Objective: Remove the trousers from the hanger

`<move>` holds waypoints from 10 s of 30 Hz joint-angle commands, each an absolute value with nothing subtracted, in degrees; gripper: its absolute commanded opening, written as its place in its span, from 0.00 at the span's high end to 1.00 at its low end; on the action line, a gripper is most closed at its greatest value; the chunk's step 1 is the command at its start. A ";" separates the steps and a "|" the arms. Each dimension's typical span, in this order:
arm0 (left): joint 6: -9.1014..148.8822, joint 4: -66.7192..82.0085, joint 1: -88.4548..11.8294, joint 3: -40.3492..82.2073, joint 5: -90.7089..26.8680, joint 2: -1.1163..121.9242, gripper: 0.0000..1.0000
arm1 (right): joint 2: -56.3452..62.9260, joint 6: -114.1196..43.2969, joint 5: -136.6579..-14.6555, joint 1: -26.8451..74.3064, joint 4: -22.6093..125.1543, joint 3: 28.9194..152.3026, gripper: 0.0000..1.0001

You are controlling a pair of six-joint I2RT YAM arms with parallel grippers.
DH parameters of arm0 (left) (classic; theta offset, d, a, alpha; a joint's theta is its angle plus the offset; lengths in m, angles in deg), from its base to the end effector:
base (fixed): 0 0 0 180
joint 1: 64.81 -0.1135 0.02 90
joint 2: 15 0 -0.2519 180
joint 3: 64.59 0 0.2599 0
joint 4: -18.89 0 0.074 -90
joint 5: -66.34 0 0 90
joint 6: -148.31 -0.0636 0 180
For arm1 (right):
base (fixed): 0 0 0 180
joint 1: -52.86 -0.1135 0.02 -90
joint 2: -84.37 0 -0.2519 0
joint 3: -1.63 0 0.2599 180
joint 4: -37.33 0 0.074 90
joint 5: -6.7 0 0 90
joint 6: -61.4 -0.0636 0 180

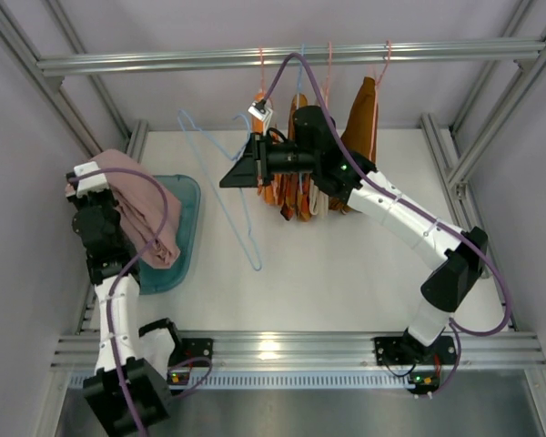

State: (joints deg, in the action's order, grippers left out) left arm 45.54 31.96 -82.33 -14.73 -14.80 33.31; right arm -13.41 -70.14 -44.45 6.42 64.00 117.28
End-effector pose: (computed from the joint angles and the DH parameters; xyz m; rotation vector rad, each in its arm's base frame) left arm 0.2304 0.0830 0.3432 -0.1887 1.3258 0.5502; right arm 0.2630 0.3344 0.4239 -0.6665 1.9067 1.6415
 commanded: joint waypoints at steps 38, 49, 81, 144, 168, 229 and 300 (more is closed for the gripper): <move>47.41 -5.68 -93.99 -13.81 -31.57 39.04 0.72 | -9.23 -69.38 -44.62 7.24 63.95 116.23 1.00; 53.03 -20.11 -94.08 -3.80 -46.67 27.28 0.02 | -3.26 -68.41 -44.27 7.42 63.77 110.08 1.00; 72.99 -28.03 -94.08 22.58 -79.28 21.12 0.14 | -11.42 -74.30 -59.80 2.94 69.30 122.98 1.00; 49.52 -48.96 -43.64 29.36 -31.41 41.77 0.23 | -27.87 -82.74 -94.81 -6.03 82.76 142.59 1.00; 56.20 -40.51 -36.68 20.92 -18.38 39.32 1.00 | -23.83 -83.71 -91.47 -6.29 81.27 138.38 0.74; 69.82 -30.05 -44.07 47.73 -12.94 68.32 1.00 | 9.84 -56.90 -68.53 13.48 66.76 109.90 0.01; 112.10 3.87 -40.73 35.95 -55.30 71.13 0.56 | 33.48 -66.74 -64.14 40.73 64.74 85.64 0.01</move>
State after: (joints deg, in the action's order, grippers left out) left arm 109.60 -2.67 -41.09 36.42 -54.31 71.43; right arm 32.93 -66.35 -64.95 39.65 68.65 85.85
